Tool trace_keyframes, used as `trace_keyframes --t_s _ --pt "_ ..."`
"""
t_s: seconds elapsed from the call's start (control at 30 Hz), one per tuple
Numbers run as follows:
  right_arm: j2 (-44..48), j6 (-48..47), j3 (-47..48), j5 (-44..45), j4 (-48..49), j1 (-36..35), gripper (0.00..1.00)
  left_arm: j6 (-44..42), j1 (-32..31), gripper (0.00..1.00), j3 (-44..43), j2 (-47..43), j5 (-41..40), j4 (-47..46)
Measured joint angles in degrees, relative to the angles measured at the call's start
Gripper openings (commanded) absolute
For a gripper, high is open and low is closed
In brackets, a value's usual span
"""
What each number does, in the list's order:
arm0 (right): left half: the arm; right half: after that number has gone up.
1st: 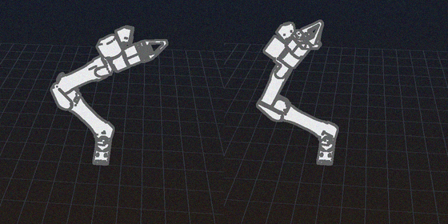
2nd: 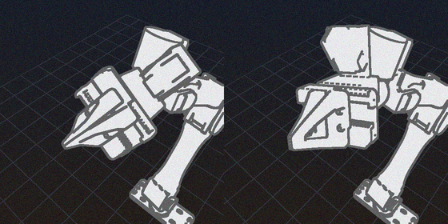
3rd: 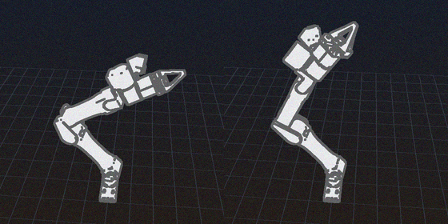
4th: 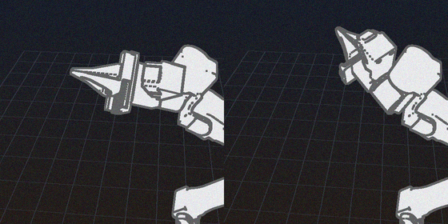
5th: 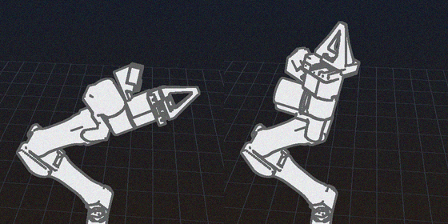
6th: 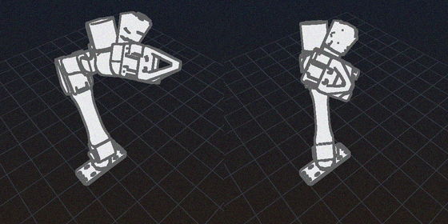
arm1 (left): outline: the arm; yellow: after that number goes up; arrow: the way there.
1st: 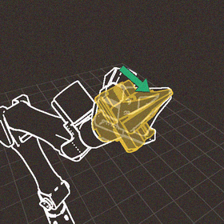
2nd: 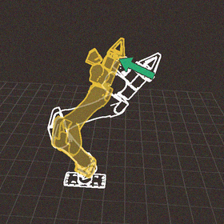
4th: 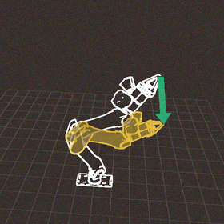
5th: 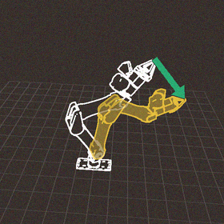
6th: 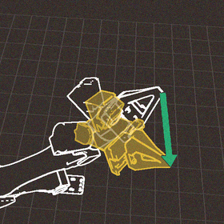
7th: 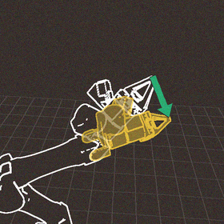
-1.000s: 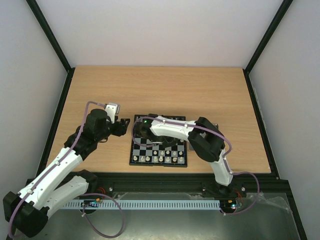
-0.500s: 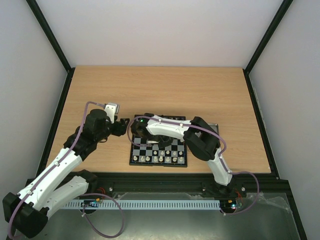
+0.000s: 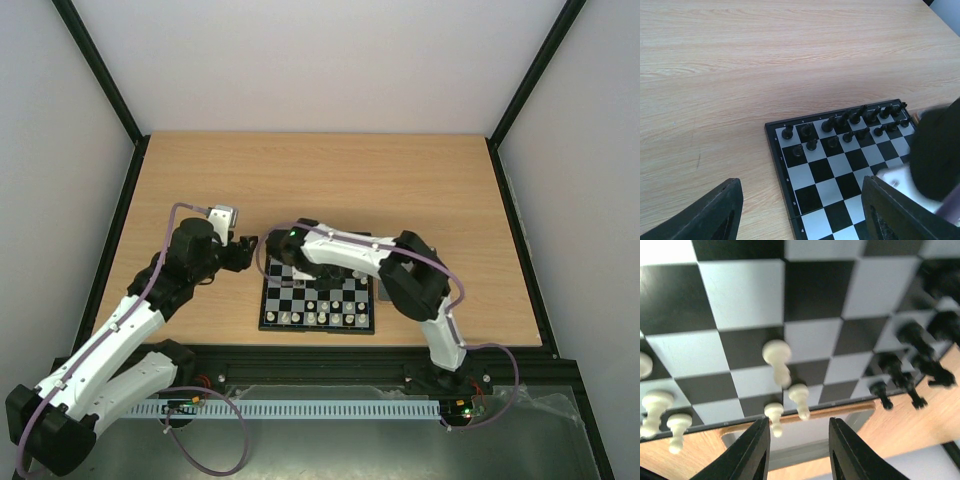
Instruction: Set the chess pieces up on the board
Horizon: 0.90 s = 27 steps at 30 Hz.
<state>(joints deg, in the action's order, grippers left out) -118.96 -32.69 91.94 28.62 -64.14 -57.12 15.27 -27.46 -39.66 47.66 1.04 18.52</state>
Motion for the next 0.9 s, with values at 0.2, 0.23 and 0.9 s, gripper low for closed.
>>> trace_keyframes --t_s 0.2,0.23,0.9 --pt "14.97 1.70 -6.34 -10.82 5.31 9.60 0.44 0.33 -0.44 0.70 -0.02 1.01 0.81 -0.02" --pt "18.16 2.56 -8.22 -12.90 6.82 11.67 0.46 0.33 -0.68 0.70 -0.02 1.60 1.03 -0.04" --pt "60.06 24.39 -47.34 -42.95 44.00 41.75 0.65 -0.70 -25.83 0.58 -26.08 45.00 -4.17 6.64"
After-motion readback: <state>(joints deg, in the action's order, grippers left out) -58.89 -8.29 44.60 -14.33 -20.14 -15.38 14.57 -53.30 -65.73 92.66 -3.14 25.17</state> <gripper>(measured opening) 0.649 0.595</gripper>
